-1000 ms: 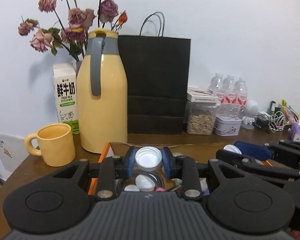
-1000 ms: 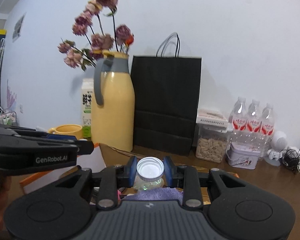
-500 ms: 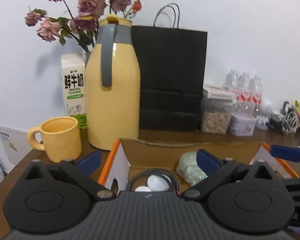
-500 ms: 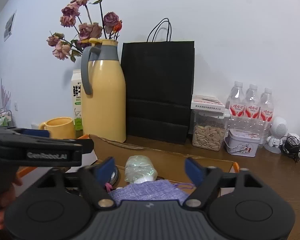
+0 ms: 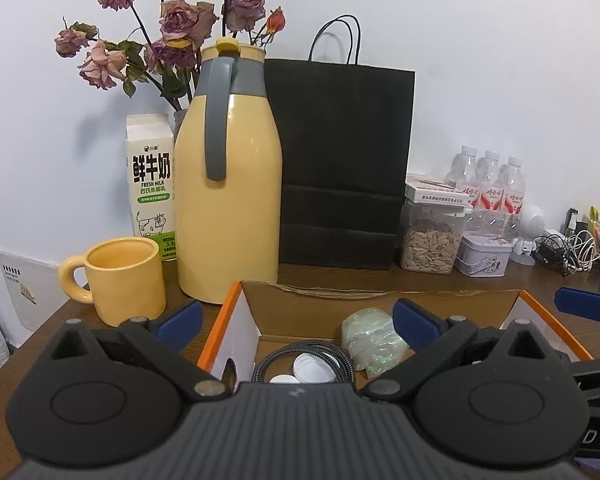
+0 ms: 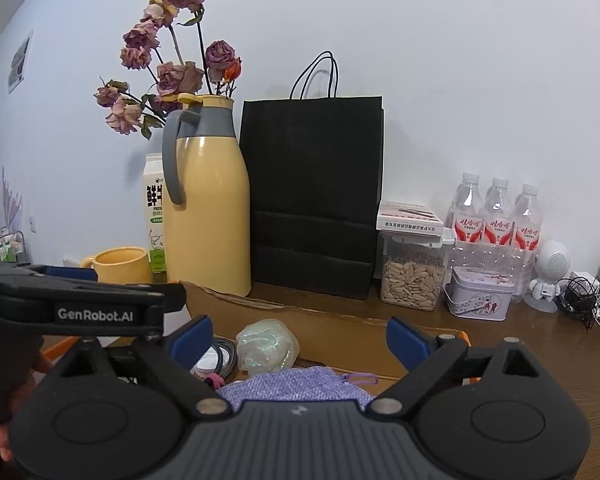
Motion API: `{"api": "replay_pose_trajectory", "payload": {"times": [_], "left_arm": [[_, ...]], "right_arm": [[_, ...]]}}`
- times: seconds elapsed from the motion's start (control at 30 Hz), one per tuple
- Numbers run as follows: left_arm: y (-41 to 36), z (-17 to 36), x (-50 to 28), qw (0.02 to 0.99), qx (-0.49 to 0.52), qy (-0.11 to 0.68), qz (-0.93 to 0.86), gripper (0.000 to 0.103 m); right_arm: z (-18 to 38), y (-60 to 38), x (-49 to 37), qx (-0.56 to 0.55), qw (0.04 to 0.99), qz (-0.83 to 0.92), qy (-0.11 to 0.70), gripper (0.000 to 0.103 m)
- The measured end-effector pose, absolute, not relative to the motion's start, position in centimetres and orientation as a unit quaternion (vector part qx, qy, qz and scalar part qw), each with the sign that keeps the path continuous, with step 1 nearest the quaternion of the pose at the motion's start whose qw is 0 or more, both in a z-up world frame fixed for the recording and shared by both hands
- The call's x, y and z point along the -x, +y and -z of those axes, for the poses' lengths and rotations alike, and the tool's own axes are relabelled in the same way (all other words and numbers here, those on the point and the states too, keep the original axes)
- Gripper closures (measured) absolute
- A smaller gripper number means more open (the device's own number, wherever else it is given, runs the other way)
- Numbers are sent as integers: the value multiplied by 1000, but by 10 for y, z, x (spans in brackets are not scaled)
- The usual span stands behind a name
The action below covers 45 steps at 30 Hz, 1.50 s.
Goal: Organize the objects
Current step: 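Lift both grippers out of the box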
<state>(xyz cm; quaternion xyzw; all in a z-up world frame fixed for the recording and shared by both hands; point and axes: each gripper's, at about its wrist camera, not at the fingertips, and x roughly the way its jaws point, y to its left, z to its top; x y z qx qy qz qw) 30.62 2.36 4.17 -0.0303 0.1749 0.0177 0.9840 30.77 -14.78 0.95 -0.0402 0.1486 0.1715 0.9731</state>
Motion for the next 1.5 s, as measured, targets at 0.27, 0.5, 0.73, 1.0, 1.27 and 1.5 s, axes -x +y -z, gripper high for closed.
{"api": "replay_pose_trajectory", "payload": {"times": [0.27, 0.5, 0.73, 1.0, 1.27, 1.5], "left_arm": [[18, -49, -279, 988, 40, 150, -15, 0], [10, -48, -240, 992, 24, 120, -6, 0], [7, -35, -211, 990, 6, 138, 2, 0], [10, -12, -188, 983, -7, 185, 11, 0], [20, 8, -173, 973, -7, 232, 18, 0], [35, 15, -173, 965, 26, 261, 13, 0]], "right_arm": [[-16, -157, -285, 42, 976, -170, 128, 1], [-14, -168, -258, 40, 978, -167, 121, 0], [-3, -176, -228, 45, 976, -167, 132, 0], [15, -189, -192, 48, 973, -163, 157, 0], [33, -192, -173, 58, 964, -168, 199, 0], [47, -186, -175, 65, 954, -167, 239, 2]]}}
